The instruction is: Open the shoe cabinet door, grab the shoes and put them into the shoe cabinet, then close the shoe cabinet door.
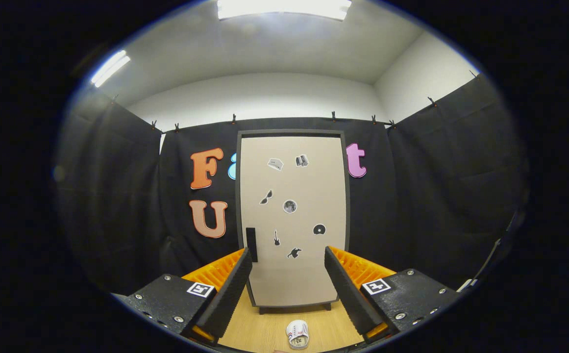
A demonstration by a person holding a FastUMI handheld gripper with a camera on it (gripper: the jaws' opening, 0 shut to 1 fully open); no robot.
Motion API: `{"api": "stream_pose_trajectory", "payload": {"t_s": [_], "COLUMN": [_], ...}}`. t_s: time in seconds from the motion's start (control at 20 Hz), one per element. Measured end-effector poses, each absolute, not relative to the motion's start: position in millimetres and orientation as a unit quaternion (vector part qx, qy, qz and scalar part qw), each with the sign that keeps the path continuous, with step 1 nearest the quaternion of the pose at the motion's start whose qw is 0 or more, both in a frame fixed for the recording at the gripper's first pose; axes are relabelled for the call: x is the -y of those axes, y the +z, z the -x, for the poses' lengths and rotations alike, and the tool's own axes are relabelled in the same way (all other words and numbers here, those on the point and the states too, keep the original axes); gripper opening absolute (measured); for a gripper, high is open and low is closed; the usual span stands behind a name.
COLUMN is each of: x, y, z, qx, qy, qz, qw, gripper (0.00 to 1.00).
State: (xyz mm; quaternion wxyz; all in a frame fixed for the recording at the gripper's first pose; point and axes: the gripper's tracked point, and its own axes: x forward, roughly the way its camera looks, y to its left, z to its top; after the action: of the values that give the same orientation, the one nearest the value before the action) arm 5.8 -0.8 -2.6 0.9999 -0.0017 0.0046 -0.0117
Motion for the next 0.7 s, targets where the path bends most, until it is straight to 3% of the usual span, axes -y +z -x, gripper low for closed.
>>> {"api": "stream_pose_trajectory", "payload": {"t_s": [0.7], "x": [-46.0], "y": [-34.1], "z": [-70.6], "qx": [-0.019], "qy": [-0.020], "qz": [0.016], "qw": [0.999], "gripper": [0.94]}}
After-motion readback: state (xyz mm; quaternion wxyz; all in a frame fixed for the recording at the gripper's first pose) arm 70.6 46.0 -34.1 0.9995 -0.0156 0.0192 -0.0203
